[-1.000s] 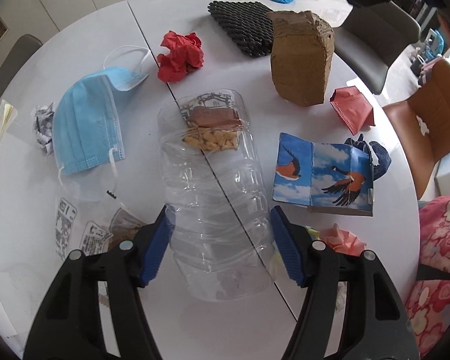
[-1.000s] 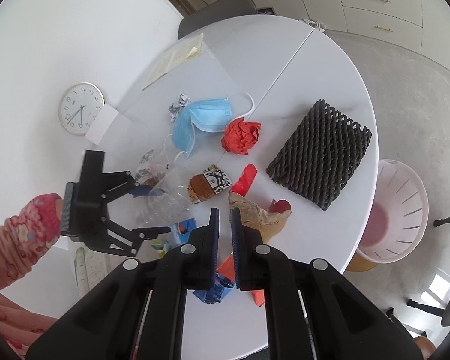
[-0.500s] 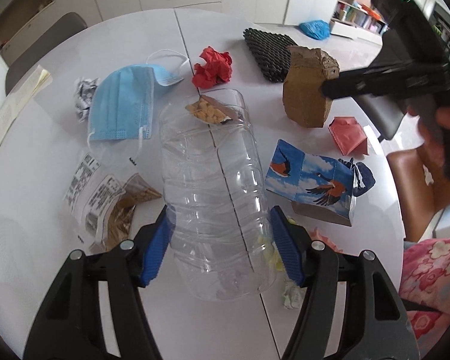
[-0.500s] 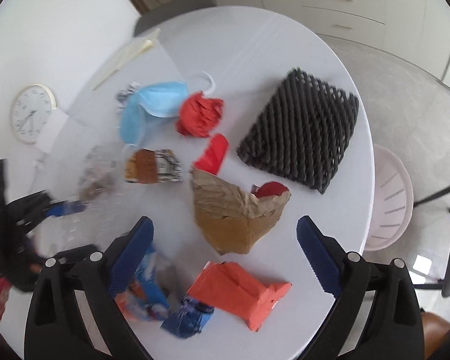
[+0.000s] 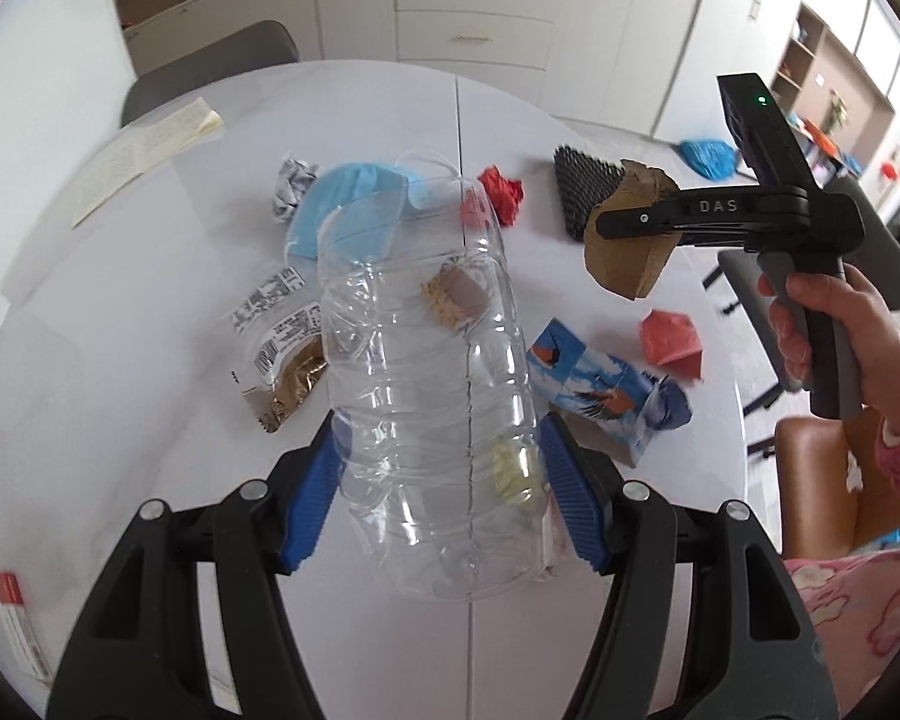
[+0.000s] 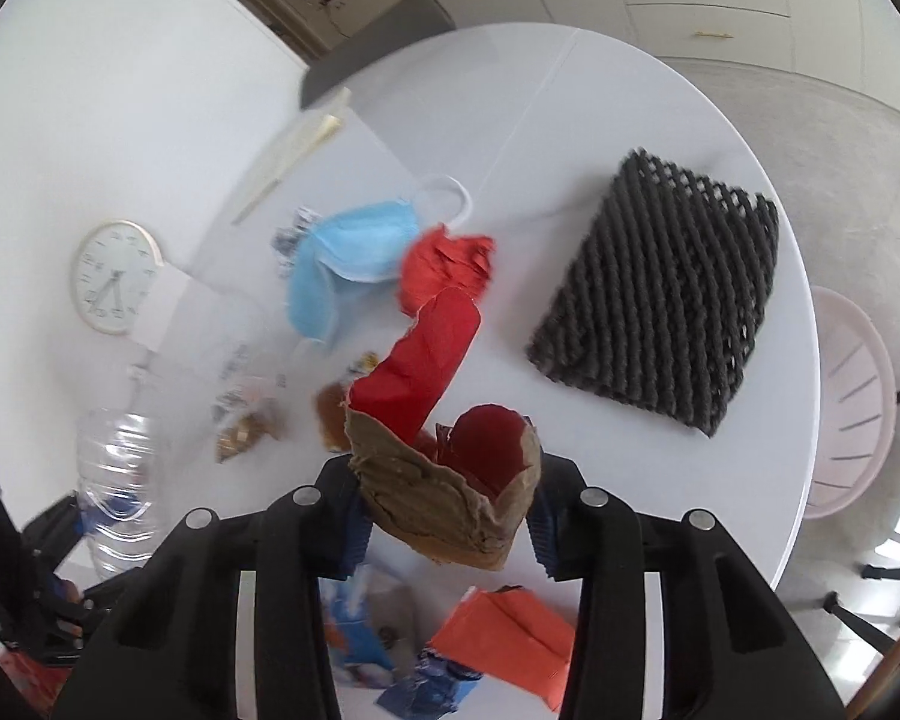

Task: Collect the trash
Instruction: 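Carry both items over the white bin and open both tools to drop them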

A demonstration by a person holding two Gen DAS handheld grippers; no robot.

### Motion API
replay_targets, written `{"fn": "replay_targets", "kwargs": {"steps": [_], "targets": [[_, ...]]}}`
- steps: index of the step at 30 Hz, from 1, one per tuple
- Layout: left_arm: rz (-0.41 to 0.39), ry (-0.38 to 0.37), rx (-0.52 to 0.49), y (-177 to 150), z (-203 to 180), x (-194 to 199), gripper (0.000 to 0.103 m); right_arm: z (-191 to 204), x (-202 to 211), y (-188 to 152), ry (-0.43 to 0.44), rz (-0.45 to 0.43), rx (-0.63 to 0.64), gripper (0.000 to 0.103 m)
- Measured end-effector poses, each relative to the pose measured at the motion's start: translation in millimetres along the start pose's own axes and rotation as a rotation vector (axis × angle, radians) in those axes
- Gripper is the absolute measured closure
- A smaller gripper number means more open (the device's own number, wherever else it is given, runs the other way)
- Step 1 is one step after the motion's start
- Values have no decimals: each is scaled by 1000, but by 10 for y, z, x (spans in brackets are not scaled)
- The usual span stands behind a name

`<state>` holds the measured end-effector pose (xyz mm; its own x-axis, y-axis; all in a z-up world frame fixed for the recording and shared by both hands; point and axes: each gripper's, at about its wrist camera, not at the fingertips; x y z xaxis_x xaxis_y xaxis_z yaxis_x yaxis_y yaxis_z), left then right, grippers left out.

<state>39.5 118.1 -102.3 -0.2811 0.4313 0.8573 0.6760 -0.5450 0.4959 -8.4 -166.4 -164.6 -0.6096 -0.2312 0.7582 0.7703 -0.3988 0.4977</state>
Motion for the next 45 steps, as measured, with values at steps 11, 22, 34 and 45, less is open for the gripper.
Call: {"fn": "replay_targets", "kwargs": {"steps": [11,22,34,45], "targets": [[-80,-4,96,160,-905,219,40,-1273,1130,200,-194,-67,-39,60],[-94,7,119,578,-1857,-82,40,-2175,697,162,-152,104,-38,24],[79,-32,-33,1173,-3161,-1415,39,-2213,1792,544,-257,-47,121,5],[295,183,-109,1004,-3630,-3138,24,-2821,1877,191,-296,-18,12,4]]}}
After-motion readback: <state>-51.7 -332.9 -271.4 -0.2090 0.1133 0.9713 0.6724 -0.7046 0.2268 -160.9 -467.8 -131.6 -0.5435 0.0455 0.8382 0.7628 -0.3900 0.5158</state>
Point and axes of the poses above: each gripper's, at about its wrist camera, not at the fingertips, and x roughly against the way its jaws point, z to its left, y to its top, and after that the axes turned 11 degrees about x, right-handed
